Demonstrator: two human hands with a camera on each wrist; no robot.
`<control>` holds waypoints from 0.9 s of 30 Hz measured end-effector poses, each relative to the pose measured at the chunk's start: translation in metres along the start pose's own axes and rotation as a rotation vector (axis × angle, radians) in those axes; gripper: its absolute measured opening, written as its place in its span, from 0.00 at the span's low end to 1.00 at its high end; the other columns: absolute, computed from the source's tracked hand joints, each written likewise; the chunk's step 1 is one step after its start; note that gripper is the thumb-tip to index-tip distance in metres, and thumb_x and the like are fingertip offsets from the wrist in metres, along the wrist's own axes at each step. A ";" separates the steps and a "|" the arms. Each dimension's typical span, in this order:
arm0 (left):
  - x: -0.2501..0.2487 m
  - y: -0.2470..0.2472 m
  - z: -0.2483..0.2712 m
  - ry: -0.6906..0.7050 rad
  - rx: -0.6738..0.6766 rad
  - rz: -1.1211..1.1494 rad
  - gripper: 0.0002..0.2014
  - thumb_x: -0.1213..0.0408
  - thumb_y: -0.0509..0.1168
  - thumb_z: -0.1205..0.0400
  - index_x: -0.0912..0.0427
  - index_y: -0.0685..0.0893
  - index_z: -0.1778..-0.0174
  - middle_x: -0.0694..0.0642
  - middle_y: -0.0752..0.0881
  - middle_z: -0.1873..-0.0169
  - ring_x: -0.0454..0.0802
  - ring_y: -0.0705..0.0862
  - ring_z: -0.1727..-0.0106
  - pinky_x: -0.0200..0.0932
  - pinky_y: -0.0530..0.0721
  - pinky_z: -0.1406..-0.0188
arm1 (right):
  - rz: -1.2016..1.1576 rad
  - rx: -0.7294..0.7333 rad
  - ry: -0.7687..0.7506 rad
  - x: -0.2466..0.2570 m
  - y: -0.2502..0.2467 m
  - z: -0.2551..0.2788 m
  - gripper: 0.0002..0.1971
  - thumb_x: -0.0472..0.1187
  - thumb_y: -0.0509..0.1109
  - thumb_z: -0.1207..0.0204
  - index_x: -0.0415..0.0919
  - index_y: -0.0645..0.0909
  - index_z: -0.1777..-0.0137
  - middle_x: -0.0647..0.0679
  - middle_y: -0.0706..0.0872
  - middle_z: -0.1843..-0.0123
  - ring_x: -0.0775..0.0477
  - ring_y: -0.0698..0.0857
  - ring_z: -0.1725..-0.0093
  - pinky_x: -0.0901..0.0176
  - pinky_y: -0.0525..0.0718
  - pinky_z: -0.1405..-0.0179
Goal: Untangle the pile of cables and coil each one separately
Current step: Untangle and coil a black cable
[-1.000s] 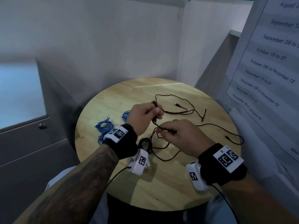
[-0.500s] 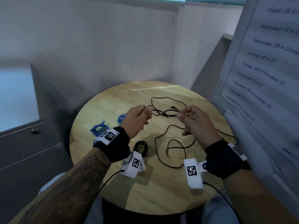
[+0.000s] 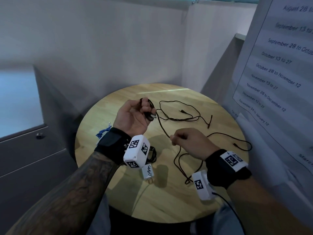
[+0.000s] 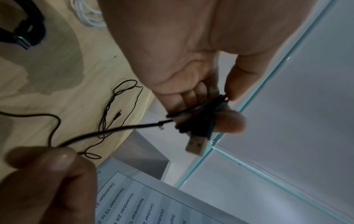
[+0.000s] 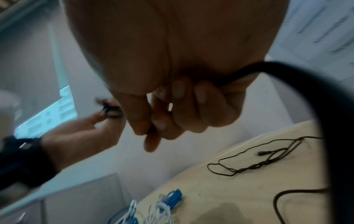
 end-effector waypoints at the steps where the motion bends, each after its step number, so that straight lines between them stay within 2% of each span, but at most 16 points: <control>1: -0.004 0.000 -0.001 0.045 -0.002 -0.024 0.11 0.67 0.55 0.18 0.66 0.82 0.55 0.52 0.81 0.68 0.45 0.81 0.70 0.45 0.87 0.54 | -0.008 0.021 -0.027 0.008 0.005 0.002 0.17 0.55 0.67 0.17 0.49 0.85 0.63 0.48 0.83 0.68 0.48 0.79 0.68 0.56 0.74 0.64; 3: -0.010 -0.004 -0.006 0.108 -0.011 -0.070 0.10 0.67 0.56 0.16 0.67 0.81 0.50 0.54 0.86 0.64 0.45 0.85 0.64 0.45 0.88 0.48 | -0.030 0.034 -0.087 0.022 0.008 0.005 0.16 0.54 0.67 0.17 0.47 0.86 0.62 0.50 0.78 0.71 0.55 0.73 0.71 0.57 0.73 0.64; 4: -0.011 -0.007 -0.008 0.128 -0.025 -0.088 0.10 0.67 0.56 0.14 0.67 0.81 0.49 0.55 0.87 0.62 0.45 0.87 0.63 0.45 0.88 0.46 | -0.036 0.033 -0.117 0.028 0.008 0.006 0.16 0.55 0.67 0.17 0.47 0.86 0.61 0.48 0.79 0.70 0.54 0.74 0.70 0.56 0.74 0.64; 6: -0.010 -0.013 -0.010 0.158 -0.050 -0.163 0.10 0.67 0.55 0.13 0.66 0.81 0.47 0.57 0.89 0.59 0.47 0.88 0.59 0.46 0.87 0.44 | -0.049 0.027 -0.167 0.036 0.006 0.008 0.16 0.58 0.68 0.19 0.48 0.88 0.57 0.46 0.86 0.65 0.47 0.81 0.65 0.50 0.82 0.58; 7: -0.009 -0.014 -0.010 0.175 -0.063 -0.246 0.10 0.67 0.56 0.12 0.67 0.82 0.46 0.58 0.89 0.58 0.50 0.88 0.57 0.47 0.87 0.46 | -0.060 0.021 -0.179 0.039 0.005 0.010 0.16 0.60 0.68 0.21 0.49 0.89 0.53 0.49 0.89 0.62 0.48 0.85 0.61 0.47 0.85 0.54; 8: -0.009 -0.015 -0.009 0.203 -0.081 -0.382 0.10 0.68 0.57 0.12 0.68 0.83 0.46 0.61 0.89 0.57 0.53 0.88 0.56 0.49 0.88 0.47 | -0.071 0.010 -0.190 0.042 0.003 0.012 0.15 0.60 0.69 0.22 0.51 0.90 0.50 0.52 0.91 0.59 0.51 0.88 0.57 0.47 0.87 0.51; 10: -0.009 -0.008 -0.002 0.288 -0.101 -0.801 0.10 0.70 0.61 0.14 0.69 0.87 0.49 0.64 0.90 0.58 0.55 0.90 0.57 0.51 0.89 0.51 | -0.099 -0.051 -0.233 0.049 -0.006 0.017 0.10 0.51 0.72 0.20 0.50 0.91 0.45 0.55 0.92 0.54 0.55 0.89 0.55 0.53 0.88 0.50; 12: 0.003 0.006 0.004 0.293 -0.017 -1.168 0.10 0.69 0.63 0.14 0.69 0.89 0.53 0.58 0.91 0.63 0.47 0.90 0.62 0.41 0.87 0.59 | -0.114 -0.172 -0.298 0.056 -0.025 0.021 0.05 0.41 0.73 0.18 0.48 0.90 0.50 0.60 0.90 0.59 0.58 0.86 0.61 0.63 0.82 0.61; 13: 0.017 0.011 0.006 0.228 0.058 -1.248 0.11 0.68 0.62 0.13 0.68 0.89 0.54 0.56 0.91 0.65 0.45 0.89 0.64 0.38 0.85 0.61 | -0.110 -0.235 -0.329 0.058 -0.036 0.021 0.06 0.39 0.72 0.18 0.49 0.89 0.54 0.62 0.88 0.63 0.58 0.85 0.63 0.66 0.78 0.64; 14: 0.033 0.013 0.008 0.129 0.131 -1.257 0.14 0.65 0.60 0.12 0.68 0.88 0.55 0.57 0.90 0.66 0.48 0.88 0.65 0.40 0.83 0.61 | -0.100 -0.283 -0.351 0.058 -0.044 0.020 0.07 0.38 0.71 0.18 0.49 0.87 0.56 0.62 0.87 0.64 0.58 0.84 0.63 0.66 0.78 0.63; 16: 0.060 0.015 0.011 -0.054 0.223 -1.156 0.18 0.58 0.57 0.11 0.68 0.87 0.55 0.66 0.86 0.62 0.57 0.83 0.62 0.48 0.80 0.57 | -0.063 -0.358 -0.361 0.051 -0.054 0.014 0.07 0.40 0.70 0.17 0.49 0.87 0.57 0.58 0.87 0.63 0.55 0.85 0.60 0.57 0.81 0.59; 17: 0.067 0.017 0.012 -0.102 0.235 -1.093 0.18 0.57 0.57 0.13 0.68 0.86 0.55 0.69 0.83 0.62 0.58 0.80 0.62 0.50 0.78 0.57 | -0.058 -0.391 -0.344 0.045 -0.057 0.010 0.07 0.41 0.71 0.18 0.48 0.87 0.56 0.57 0.87 0.62 0.54 0.85 0.59 0.53 0.83 0.57; 20: 0.075 0.020 0.014 -0.187 0.228 -0.851 0.14 0.66 0.54 0.14 0.69 0.82 0.52 0.60 0.76 0.68 0.52 0.74 0.67 0.47 0.77 0.54 | -0.137 -0.417 -0.275 0.021 -0.059 -0.002 0.07 0.43 0.69 0.16 0.47 0.89 0.52 0.60 0.89 0.58 0.56 0.86 0.55 0.55 0.83 0.51; 23: 0.074 0.020 0.014 -0.243 0.245 -0.589 0.13 0.69 0.50 0.14 0.69 0.80 0.45 0.55 0.76 0.66 0.49 0.75 0.65 0.48 0.80 0.48 | -0.118 -0.313 -0.209 0.008 -0.043 -0.012 0.11 0.43 0.65 0.13 0.50 0.89 0.42 0.61 0.87 0.61 0.63 0.82 0.61 0.60 0.80 0.55; 25: 0.063 0.017 0.009 -0.191 0.187 -0.436 0.13 0.69 0.52 0.14 0.69 0.79 0.41 0.55 0.79 0.64 0.49 0.79 0.63 0.48 0.81 0.43 | -0.095 -0.187 -0.126 0.002 -0.024 -0.014 0.13 0.42 0.62 0.12 0.49 0.87 0.37 0.56 0.82 0.66 0.63 0.78 0.70 0.61 0.78 0.63; 27: 0.045 0.006 0.000 -0.085 0.096 -0.315 0.12 0.69 0.51 0.12 0.68 0.78 0.42 0.55 0.81 0.64 0.48 0.83 0.62 0.46 0.84 0.43 | -0.129 -0.026 -0.039 -0.002 0.000 -0.010 0.13 0.42 0.60 0.11 0.48 0.86 0.37 0.53 0.81 0.68 0.60 0.76 0.74 0.59 0.80 0.70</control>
Point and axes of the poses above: each hand's wrist, its own z-axis away from the middle knuckle, its own y-axis out of the palm, x = y × z, the point moved 10 cm from there along -z, towards the middle knuckle
